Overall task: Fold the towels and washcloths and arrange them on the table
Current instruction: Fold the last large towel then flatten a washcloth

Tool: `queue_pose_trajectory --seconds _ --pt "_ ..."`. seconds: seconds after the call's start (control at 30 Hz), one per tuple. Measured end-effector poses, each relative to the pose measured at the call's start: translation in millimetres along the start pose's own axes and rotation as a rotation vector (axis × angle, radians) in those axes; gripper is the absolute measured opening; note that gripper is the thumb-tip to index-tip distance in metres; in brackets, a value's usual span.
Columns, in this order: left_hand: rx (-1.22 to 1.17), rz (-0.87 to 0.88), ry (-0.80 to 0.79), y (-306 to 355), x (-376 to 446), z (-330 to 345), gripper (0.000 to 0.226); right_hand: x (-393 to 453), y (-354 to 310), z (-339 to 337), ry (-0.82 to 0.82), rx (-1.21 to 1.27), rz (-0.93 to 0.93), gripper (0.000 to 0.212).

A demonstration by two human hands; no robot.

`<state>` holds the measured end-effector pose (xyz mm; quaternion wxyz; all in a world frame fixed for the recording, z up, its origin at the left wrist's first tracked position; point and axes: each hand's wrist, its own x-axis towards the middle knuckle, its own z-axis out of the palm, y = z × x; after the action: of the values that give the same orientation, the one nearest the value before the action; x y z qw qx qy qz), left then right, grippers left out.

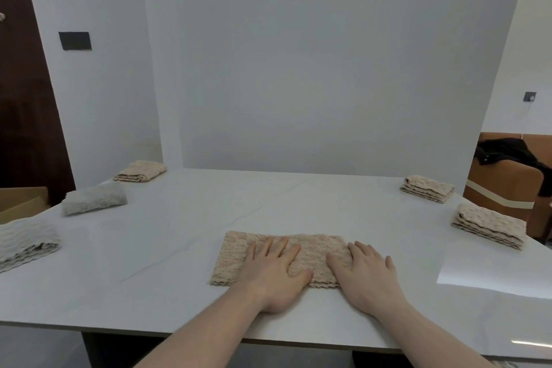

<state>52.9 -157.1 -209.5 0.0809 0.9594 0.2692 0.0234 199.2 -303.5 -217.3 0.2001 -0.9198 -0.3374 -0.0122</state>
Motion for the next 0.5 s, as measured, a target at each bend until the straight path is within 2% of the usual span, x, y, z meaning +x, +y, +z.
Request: queue_pose_trajectory --seconds 0.23,0.37,0.5 --pt "-0.03 -0.004 -0.011 1.8 -1.8 -2.3 0.081 -0.8 -0.5 -1.5 0.022 0.012 0.004 0.076" --pt "-0.032 -0.005 -0.023 3.0 -6.3 -3.4 0.083 -1.9 -1.9 -5.7 0.054 0.14 0.042 0.056" --pt "-0.043 -0.013 -0.02 4.2 -9.2 0.1 0.085 -4.7 -2.3 -10.8 0.063 0.153 0.051 0.037"
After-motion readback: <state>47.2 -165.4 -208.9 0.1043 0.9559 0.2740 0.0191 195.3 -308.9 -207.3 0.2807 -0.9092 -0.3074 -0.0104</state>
